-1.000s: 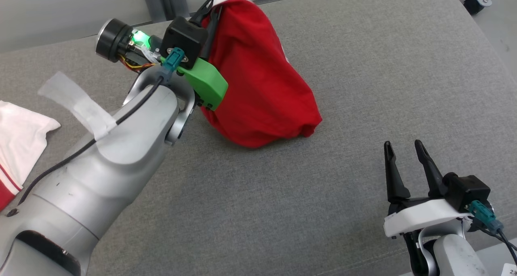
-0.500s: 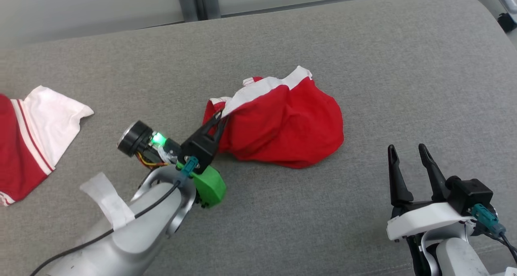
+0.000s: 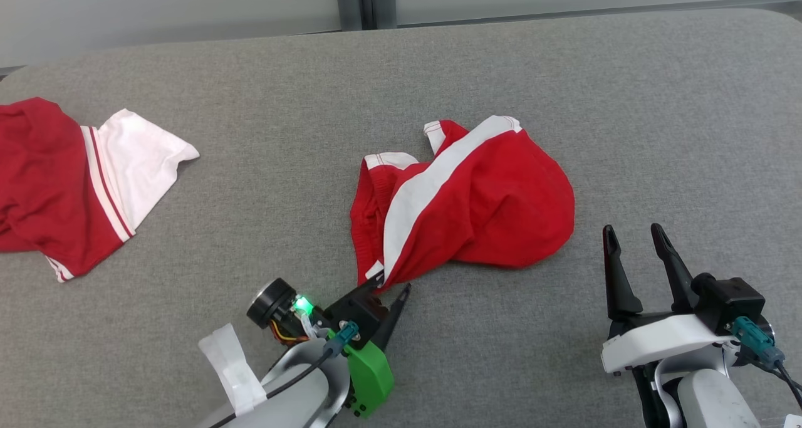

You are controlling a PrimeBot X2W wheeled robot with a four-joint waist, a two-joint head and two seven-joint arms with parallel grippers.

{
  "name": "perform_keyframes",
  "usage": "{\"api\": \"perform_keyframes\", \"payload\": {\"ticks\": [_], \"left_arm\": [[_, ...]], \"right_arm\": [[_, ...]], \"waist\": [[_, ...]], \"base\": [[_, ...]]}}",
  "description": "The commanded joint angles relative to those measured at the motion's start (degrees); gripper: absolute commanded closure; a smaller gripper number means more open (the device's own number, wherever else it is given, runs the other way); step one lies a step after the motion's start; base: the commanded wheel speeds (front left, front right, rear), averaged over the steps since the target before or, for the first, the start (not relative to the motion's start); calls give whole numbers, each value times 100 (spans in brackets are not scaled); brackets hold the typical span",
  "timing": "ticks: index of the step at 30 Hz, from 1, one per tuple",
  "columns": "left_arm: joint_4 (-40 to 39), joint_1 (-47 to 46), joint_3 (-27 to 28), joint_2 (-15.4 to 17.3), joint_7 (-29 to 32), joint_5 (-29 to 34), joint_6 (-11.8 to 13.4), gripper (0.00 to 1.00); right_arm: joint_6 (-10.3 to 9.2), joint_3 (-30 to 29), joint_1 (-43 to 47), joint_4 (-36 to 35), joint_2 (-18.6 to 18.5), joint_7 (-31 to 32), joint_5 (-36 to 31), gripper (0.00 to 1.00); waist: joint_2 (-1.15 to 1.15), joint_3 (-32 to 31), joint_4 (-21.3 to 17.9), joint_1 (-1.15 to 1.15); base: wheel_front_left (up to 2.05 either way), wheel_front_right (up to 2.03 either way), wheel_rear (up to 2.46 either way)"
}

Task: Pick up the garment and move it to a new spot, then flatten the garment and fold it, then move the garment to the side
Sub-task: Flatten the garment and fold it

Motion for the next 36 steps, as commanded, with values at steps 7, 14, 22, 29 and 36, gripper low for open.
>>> {"api": "perform_keyframes", "payload": {"ticks": [7,14,22,29,36], "left_arm": [[-506,342,890,-67,-45,-403,8,0],[-2062,1369,2928,61,-38,-101,-9,0],[-2396,2127,4779,-389,-39,511,-747,0],[-2262,2400,5664,-748,-39,1108,-1167,0],[-2390,2386,5891,-959,-39,1373,-1327,0]], "right_arm": [[-4,-96,15,2,-15,-19,-83,0],[-4,-201,65,1,-16,-19,-99,0],[-4,-292,5,67,-15,-19,-149,0],[-4,-261,-296,562,-14,-18,-84,0],[-4,-177,-1374,1160,-97,795,-181,0]], "waist": [[0,-32,129,0],[0,-140,203,0],[0,-221,304,0],[0,-179,392,0],[0,-7,594,0]], "base": [[0,0,0],[0,0,0],[0,0,0],[0,0,0],[0,0,0]]}}
